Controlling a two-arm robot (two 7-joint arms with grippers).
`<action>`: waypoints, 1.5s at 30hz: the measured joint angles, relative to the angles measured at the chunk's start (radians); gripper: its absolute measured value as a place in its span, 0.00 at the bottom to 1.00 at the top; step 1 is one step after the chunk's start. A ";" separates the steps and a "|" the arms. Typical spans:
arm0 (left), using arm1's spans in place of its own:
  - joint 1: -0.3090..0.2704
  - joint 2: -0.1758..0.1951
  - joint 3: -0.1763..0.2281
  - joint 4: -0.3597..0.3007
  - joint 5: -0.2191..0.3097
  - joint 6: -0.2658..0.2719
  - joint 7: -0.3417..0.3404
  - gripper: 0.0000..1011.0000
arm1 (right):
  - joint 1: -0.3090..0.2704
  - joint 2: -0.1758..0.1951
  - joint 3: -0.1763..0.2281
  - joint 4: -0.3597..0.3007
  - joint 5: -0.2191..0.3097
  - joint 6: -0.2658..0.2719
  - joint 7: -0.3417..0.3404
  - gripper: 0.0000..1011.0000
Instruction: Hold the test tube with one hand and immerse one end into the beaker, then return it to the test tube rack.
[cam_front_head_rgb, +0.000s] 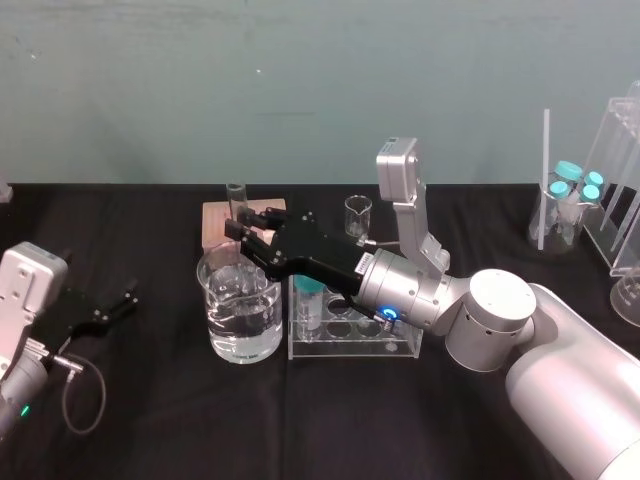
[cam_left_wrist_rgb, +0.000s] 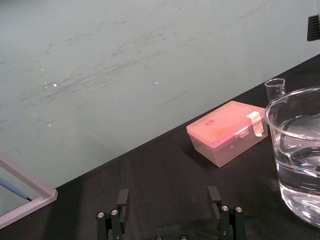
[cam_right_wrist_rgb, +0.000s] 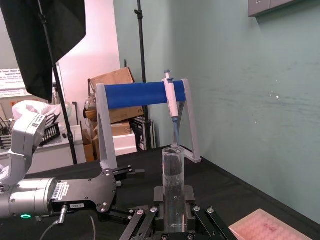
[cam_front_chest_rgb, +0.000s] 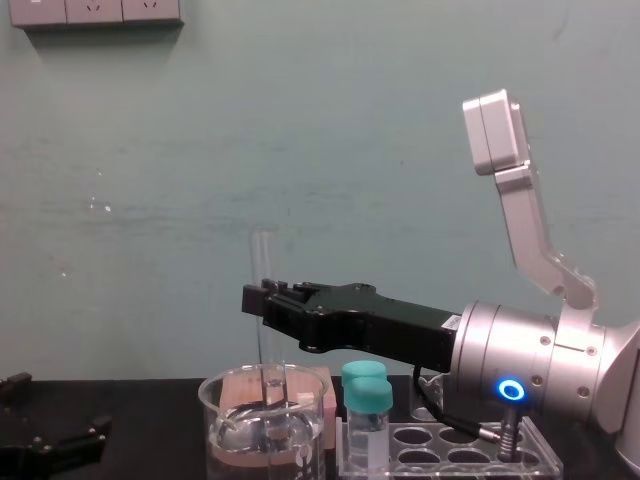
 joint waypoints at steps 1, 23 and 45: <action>0.000 0.000 0.000 0.000 0.000 0.000 0.000 0.99 | 0.000 0.000 0.000 -0.001 0.000 0.000 0.000 0.22; 0.000 0.000 0.000 0.000 0.000 0.000 0.000 0.99 | -0.006 0.004 -0.002 -0.009 0.002 0.003 0.000 0.22; 0.000 0.000 0.000 0.000 0.000 0.000 0.000 0.99 | -0.006 0.004 -0.002 -0.011 0.002 0.003 0.000 0.22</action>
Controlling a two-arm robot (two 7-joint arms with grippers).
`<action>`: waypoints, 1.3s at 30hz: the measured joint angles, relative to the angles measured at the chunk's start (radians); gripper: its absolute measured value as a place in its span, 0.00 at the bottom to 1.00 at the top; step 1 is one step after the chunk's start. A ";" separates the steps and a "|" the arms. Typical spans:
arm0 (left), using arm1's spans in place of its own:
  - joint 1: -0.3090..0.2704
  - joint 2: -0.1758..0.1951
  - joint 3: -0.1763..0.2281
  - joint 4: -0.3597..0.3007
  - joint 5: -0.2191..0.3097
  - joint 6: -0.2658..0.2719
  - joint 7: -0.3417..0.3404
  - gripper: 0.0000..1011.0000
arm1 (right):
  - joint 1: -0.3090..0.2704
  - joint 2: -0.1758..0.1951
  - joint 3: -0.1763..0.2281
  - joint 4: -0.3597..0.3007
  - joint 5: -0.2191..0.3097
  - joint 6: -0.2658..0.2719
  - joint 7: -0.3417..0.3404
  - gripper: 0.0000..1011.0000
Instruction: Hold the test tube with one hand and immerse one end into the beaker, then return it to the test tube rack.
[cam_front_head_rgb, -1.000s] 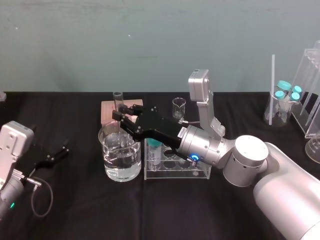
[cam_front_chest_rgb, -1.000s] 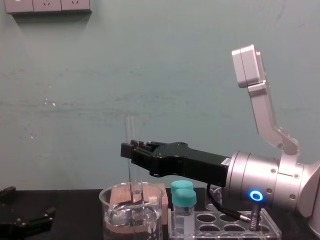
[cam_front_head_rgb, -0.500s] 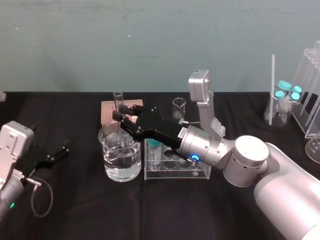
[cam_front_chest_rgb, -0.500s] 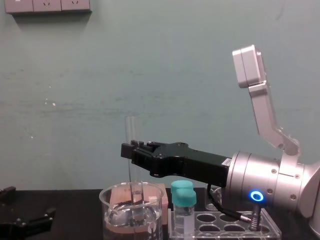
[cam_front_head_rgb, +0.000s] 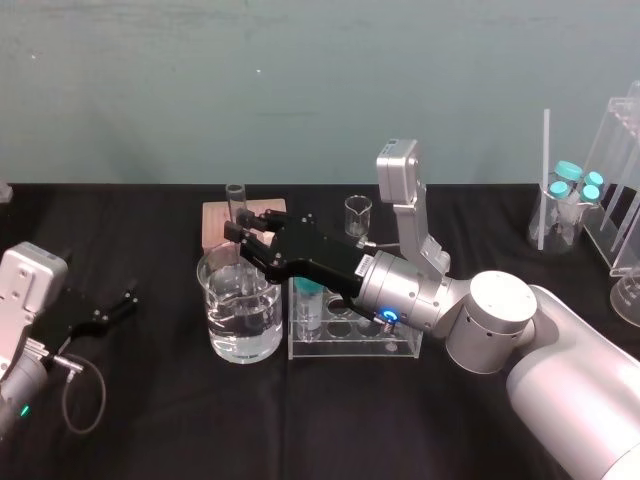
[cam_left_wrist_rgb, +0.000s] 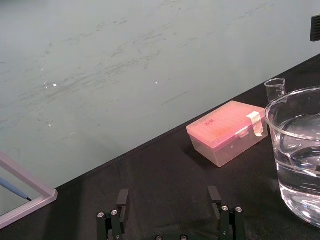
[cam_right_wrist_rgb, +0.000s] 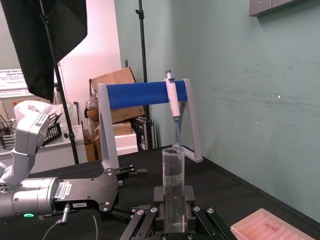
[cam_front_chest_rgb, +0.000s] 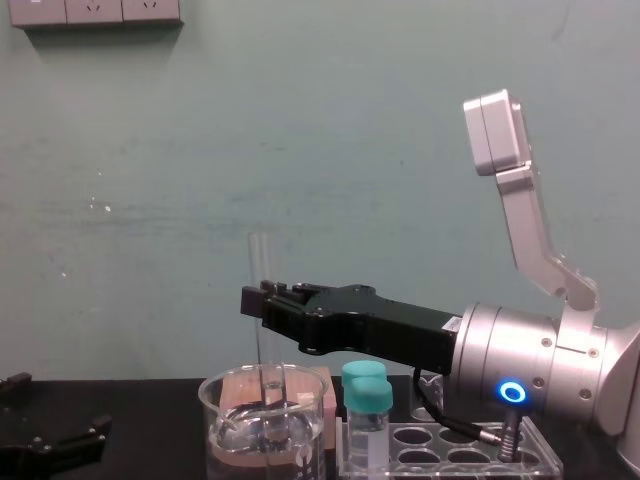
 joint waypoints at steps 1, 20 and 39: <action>0.000 0.000 0.000 0.000 0.000 0.000 0.000 0.99 | 0.000 0.000 0.000 0.000 0.000 0.000 0.000 0.22; 0.000 0.000 0.000 0.000 0.000 0.000 0.000 0.99 | 0.003 0.000 0.001 0.004 -0.001 -0.003 0.000 0.22; 0.000 0.000 0.000 0.000 0.000 0.000 0.000 0.99 | 0.005 -0.001 0.002 0.003 -0.003 -0.010 0.000 0.22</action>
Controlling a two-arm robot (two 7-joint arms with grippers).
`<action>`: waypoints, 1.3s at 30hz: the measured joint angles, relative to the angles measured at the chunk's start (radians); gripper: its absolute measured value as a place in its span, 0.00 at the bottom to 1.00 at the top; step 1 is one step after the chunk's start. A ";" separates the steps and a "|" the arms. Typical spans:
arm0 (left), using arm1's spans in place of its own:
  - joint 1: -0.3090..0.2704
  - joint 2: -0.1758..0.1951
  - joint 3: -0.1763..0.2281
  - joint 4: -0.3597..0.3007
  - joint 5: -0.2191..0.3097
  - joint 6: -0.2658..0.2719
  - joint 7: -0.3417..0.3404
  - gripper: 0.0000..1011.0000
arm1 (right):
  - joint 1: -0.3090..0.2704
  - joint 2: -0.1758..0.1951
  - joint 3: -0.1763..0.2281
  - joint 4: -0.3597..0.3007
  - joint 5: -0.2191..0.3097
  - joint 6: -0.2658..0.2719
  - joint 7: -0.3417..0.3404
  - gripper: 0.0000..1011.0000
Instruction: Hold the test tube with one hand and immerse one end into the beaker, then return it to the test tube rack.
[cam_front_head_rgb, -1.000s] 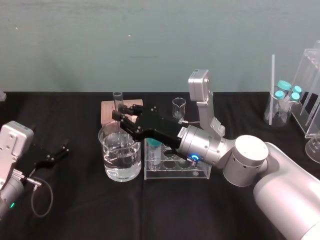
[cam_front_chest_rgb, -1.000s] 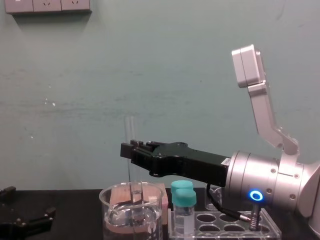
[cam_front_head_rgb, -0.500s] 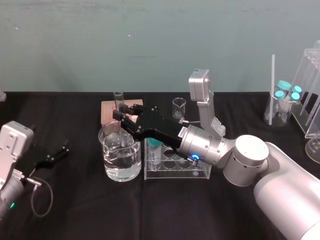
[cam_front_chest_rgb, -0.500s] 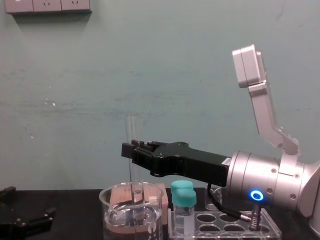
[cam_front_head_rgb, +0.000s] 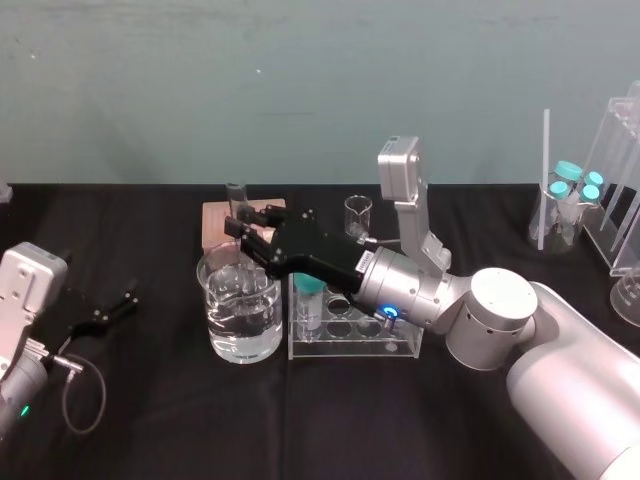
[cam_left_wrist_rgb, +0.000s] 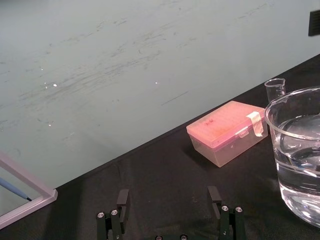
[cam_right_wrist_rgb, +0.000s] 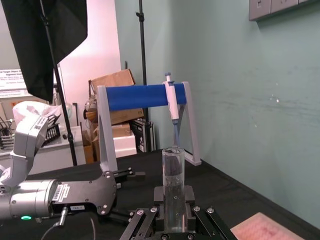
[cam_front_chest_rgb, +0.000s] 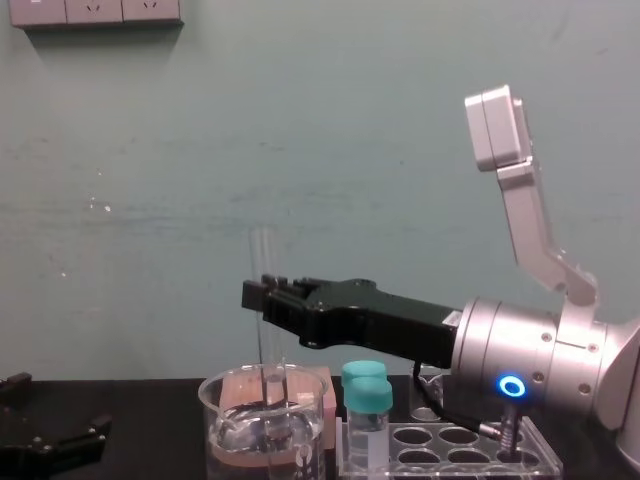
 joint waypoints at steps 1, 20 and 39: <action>0.000 0.000 0.000 0.000 0.000 0.000 0.000 0.99 | 0.002 0.000 0.001 -0.002 0.000 -0.002 0.000 0.22; 0.000 0.000 0.000 0.000 0.000 0.000 0.000 0.99 | 0.021 0.029 0.041 -0.149 0.033 -0.041 0.006 0.22; 0.000 0.000 0.000 0.000 0.000 0.000 0.000 0.99 | -0.052 0.146 0.143 -0.364 0.034 -0.061 -0.131 0.22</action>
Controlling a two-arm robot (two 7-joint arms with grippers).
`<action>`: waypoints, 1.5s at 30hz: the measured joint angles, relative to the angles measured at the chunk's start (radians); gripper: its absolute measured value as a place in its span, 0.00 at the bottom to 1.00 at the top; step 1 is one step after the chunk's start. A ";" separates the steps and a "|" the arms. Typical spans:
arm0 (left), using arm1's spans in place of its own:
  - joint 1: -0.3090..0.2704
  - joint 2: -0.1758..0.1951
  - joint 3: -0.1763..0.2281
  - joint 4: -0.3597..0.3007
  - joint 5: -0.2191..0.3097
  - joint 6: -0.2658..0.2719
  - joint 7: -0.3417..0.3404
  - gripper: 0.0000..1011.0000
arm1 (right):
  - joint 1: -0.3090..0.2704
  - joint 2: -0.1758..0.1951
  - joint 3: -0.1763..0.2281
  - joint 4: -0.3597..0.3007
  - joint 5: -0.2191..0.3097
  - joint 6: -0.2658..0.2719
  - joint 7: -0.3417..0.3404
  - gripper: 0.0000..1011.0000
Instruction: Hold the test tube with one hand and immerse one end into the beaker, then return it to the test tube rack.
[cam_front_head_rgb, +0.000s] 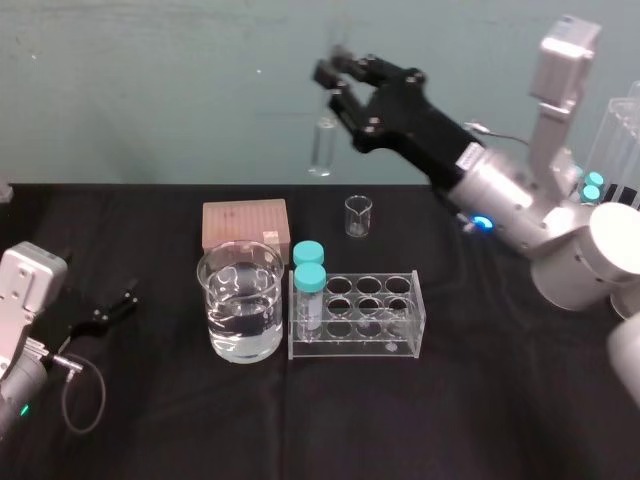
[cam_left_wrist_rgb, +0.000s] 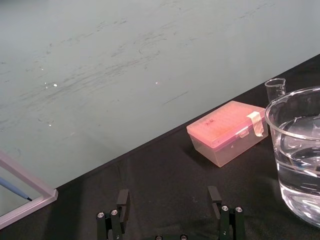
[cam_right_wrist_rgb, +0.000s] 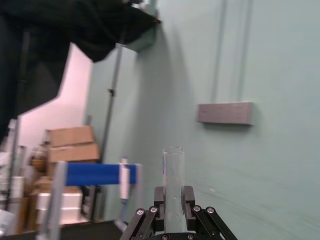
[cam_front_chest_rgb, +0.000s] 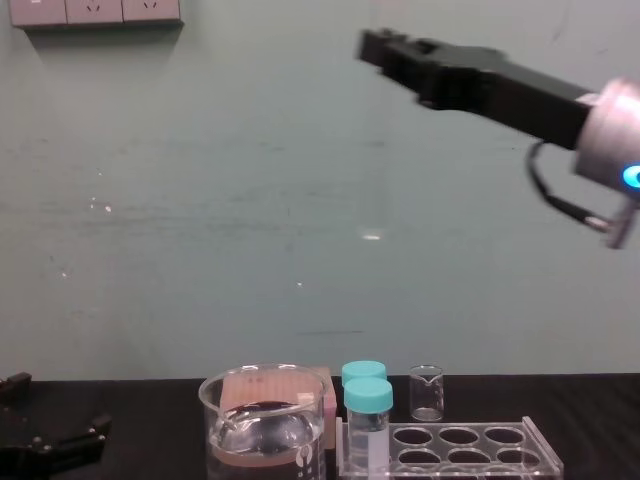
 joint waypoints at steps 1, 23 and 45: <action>0.000 0.000 0.000 0.000 0.000 0.000 0.000 0.99 | -0.022 0.017 0.017 -0.024 -0.007 0.004 -0.023 0.22; 0.000 0.000 0.000 0.000 0.000 0.000 0.000 0.99 | -0.266 0.078 0.144 -0.129 -0.060 0.129 -0.204 0.22; 0.000 0.000 0.000 0.000 0.000 0.000 0.000 0.99 | -0.282 0.040 0.159 -0.060 -0.068 0.128 -0.193 0.22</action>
